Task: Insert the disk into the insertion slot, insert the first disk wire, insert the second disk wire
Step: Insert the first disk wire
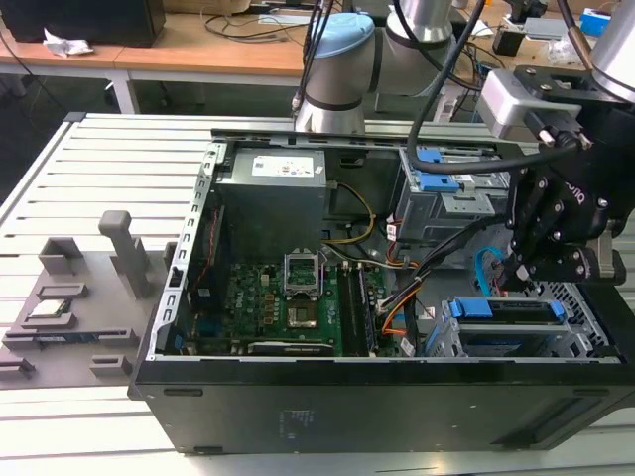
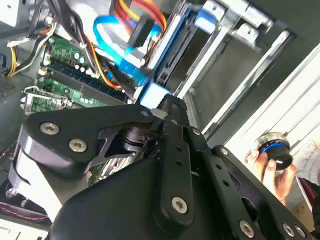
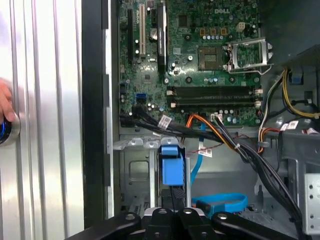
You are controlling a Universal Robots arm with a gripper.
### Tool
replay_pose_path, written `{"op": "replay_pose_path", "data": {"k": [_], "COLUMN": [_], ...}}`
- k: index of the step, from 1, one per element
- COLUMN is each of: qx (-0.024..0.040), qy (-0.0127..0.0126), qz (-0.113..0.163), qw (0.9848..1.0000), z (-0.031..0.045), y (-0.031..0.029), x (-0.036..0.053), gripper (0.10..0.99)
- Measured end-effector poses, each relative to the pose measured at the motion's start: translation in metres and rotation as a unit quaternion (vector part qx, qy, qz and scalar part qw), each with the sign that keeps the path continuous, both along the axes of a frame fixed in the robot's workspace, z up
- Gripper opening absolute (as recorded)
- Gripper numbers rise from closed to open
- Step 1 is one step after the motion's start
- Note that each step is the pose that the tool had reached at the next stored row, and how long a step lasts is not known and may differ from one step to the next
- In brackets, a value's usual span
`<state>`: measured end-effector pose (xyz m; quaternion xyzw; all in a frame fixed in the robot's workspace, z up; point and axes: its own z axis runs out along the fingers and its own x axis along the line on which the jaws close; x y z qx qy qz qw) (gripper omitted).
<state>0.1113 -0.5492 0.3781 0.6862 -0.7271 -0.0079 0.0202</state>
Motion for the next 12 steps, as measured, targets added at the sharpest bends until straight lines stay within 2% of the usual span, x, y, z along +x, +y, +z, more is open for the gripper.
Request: {"op": "replay_pose_path", "data": {"k": [1, 2, 3, 5, 7, 8, 12], "qx": [0.0000, 0.0001, 0.0000, -0.0006, -0.0014, -0.0013, -0.0015], "qy": [0.0006, 0.0016, 0.0022, 0.0024, 0.0025, 0.0027, 0.0027], "qz": [0.000, 0.000, 0.000, 0.000, 0.000, 0.000, 0.000], "qw": [1.0000, 1.0000, 1.0000, 1.0000, 1.0000, 1.0000, 1.0000], "z": [-0.0002, -0.0008, -0.0015, -0.0026, -0.0069, -0.0107, -0.0110], "y": [0.0004, 0.0030, 0.0081, 0.0177, 0.0372, 0.0391, 0.0392], "x": [0.0102, 0.0242, 0.0318, 0.0348, 0.0351, 0.0351, 0.0352], "gripper": [0.106, 0.106, 0.106, 0.106, 0.106, 0.106, 0.106]}}
